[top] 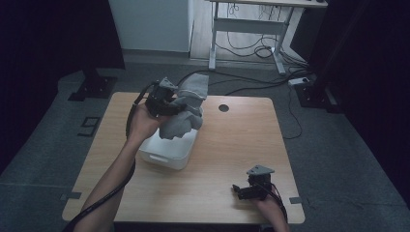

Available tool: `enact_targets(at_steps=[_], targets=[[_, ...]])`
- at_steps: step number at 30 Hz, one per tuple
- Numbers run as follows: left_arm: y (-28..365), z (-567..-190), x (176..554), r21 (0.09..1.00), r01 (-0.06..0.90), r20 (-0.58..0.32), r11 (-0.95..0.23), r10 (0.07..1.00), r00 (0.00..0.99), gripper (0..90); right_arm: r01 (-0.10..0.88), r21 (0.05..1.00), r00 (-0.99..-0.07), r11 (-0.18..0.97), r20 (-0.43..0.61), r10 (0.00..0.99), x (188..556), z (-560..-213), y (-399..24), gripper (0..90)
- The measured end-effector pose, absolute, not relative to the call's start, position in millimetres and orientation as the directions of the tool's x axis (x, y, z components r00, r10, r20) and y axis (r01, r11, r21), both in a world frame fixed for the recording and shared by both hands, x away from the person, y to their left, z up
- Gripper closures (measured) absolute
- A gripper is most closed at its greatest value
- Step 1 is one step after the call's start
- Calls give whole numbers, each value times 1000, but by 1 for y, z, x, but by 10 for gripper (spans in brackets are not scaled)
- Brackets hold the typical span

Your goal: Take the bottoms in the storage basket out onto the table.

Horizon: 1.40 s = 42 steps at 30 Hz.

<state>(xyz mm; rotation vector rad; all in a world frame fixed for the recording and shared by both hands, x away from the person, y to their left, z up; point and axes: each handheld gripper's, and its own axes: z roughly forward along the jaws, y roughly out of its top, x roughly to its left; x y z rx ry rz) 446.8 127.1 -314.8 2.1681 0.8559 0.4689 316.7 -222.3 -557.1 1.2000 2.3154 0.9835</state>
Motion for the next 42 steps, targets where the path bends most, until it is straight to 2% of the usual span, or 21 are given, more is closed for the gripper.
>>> enact_targets(at_steps=[23,42], targets=[[82,-302,435,771,357,79,-527,636,768,624,573,715,-580,401,8,815,317,-557,-222,0],[27,-317,432,768,319,80,-556,577,813,624,571,717,-580,400,7,815,317,-557,-222,0]])
